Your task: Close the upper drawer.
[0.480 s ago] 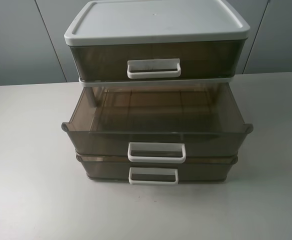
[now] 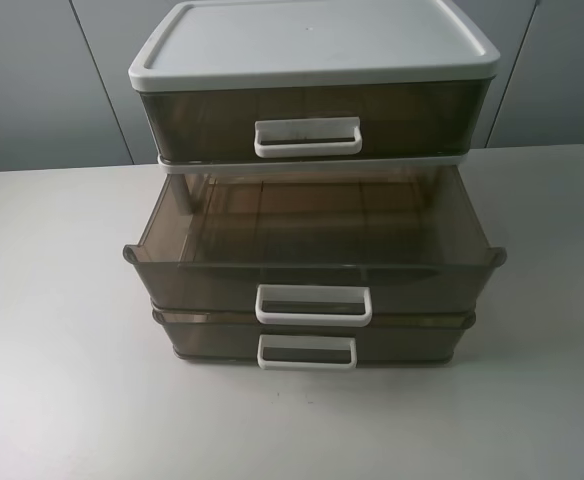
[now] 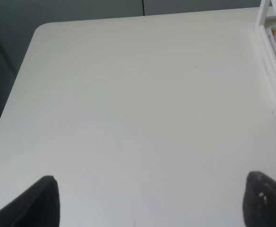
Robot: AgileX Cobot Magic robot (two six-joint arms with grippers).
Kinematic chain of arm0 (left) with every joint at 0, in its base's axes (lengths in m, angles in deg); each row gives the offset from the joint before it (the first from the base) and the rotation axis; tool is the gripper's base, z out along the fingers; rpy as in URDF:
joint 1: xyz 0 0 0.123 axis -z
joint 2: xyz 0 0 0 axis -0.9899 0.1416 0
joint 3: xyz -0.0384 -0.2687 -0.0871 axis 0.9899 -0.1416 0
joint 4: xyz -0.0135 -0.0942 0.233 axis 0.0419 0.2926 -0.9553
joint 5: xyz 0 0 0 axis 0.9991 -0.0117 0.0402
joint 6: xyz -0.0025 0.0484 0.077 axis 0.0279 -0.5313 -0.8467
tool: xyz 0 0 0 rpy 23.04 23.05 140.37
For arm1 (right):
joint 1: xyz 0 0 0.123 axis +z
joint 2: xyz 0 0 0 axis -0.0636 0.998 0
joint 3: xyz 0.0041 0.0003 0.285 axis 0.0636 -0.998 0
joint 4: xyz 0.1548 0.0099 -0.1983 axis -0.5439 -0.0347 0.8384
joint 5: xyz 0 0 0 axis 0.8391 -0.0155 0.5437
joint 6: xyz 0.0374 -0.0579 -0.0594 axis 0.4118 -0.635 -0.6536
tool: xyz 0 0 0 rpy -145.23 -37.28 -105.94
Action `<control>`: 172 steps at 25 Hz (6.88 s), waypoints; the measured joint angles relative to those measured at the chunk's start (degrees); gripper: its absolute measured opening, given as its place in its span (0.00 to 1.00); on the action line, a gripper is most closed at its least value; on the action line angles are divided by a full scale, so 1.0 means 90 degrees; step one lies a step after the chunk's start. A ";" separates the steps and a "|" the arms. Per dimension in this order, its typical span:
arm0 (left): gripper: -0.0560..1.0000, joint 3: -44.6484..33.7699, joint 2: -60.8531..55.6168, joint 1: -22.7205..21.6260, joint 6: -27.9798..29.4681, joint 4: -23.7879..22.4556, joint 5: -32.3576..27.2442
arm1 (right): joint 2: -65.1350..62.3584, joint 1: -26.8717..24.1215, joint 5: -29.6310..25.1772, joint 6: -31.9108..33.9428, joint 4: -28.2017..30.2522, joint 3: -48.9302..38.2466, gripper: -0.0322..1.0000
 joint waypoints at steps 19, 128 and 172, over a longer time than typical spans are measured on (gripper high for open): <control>0.76 0.0000 0.0000 0.0000 0.0022 0.0000 0.0000 | 0.1734 0.0791 0.0661 -0.0147 0.0318 0.1141 0.71; 0.76 0.0000 0.0000 0.0000 0.0009 -0.0024 0.0000 | 0.9959 0.5691 0.6623 0.3301 0.0165 0.2000 0.71; 0.76 0.0000 0.0000 0.0000 0.0009 -0.0024 0.0000 | 0.7670 0.4192 0.3122 0.1778 -0.0505 0.2028 0.71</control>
